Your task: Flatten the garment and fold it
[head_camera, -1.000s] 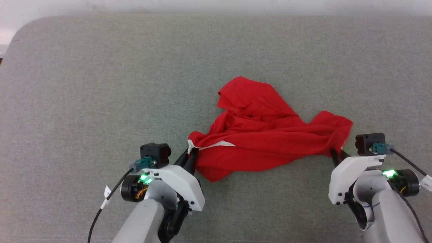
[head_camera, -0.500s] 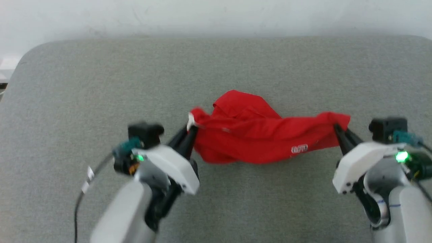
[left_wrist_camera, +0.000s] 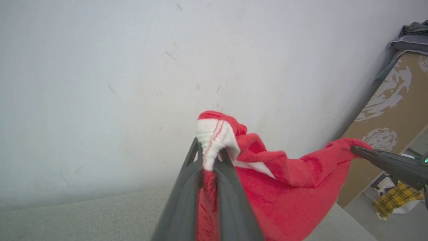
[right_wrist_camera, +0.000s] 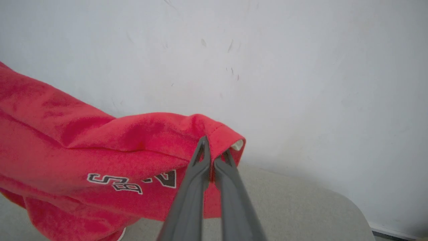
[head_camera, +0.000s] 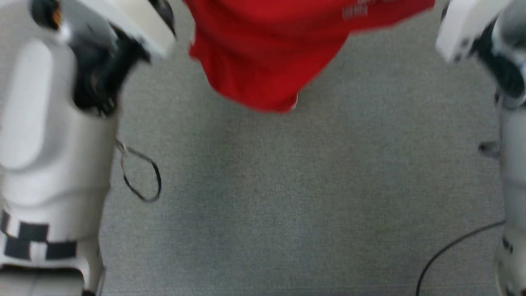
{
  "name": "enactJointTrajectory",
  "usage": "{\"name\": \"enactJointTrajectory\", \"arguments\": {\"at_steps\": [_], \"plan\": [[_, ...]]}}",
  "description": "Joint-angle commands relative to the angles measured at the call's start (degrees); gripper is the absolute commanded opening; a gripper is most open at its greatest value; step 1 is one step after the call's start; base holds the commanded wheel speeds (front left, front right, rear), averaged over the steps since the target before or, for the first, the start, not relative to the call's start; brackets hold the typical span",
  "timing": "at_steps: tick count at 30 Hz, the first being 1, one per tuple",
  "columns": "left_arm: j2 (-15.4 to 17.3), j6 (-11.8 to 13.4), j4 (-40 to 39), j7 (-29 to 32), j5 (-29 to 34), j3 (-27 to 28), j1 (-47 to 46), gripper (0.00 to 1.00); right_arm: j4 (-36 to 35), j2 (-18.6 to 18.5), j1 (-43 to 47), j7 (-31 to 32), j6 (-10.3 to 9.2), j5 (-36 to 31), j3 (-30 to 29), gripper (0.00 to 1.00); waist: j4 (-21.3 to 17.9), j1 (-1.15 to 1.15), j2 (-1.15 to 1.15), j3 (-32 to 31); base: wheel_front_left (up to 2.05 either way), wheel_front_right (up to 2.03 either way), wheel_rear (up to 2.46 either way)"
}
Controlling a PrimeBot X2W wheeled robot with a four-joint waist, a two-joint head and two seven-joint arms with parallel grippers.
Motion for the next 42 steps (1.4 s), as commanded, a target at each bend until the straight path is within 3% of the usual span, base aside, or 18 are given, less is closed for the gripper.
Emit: {"name": "enactJointTrajectory", "arguments": {"at_steps": [1,6,11,19,28,34,42], "plan": [[0.1,1.2,1.8,0.0,-0.3,1.5,-4.9,0.0,2.7,0.2,-6.3,-0.4,-0.05,-0.4,0.0,0.0,-0.6,-0.02,0.0,7.8,0.0,0.0,0.0],[0.7,3.3,6.4,-2.9,1.2,4.3,-15.5,0.0,10.2,1.3,-20.6,-5.1,-0.05,-4.0,-1.1,0.0,-0.9,-0.02,0.0,13.6,0.0,0.0,0.0],[1.2,4.8,9.7,-10.0,2.4,7.8,-23.1,0.0,15.6,3.1,-30.5,-13.8,-0.05,-7.8,-3.7,0.0,-0.9,-0.02,0.0,17.3,0.0,0.0,0.0],[1.1,2.3,14.2,-15.4,3.3,7.1,-22.9,0.0,20.7,3.6,-31.5,-20.2,-0.05,-8.1,-3.6,0.0,0.0,-0.02,0.0,18.5,0.0,0.0,0.0],[1.3,-1.8,16.1,-16.5,5.2,-0.2,-5.1,0.0,19.6,-1.0,-12.3,-18.9,-0.05,2.1,4.7,0.0,1.3,-0.02,0.0,12.0,0.0,0.0,0.0],[0.9,-2.9,12.8,-17.2,3.6,-4.5,12.0,0.0,9.3,-5.4,7.9,-14.2,-0.05,9.3,5.0,0.0,2.5,-0.02,0.0,4.7,0.0,0.0,0.0],[2.0,-2.2,4.2,-15.0,-0.7,-6.9,32.8,0.0,-5.9,-5.9,33.8,-7.9,-0.05,9.1,0.8,0.0,2.6,-0.02,0.0,-1.7,0.0,0.0,0.0]]}}
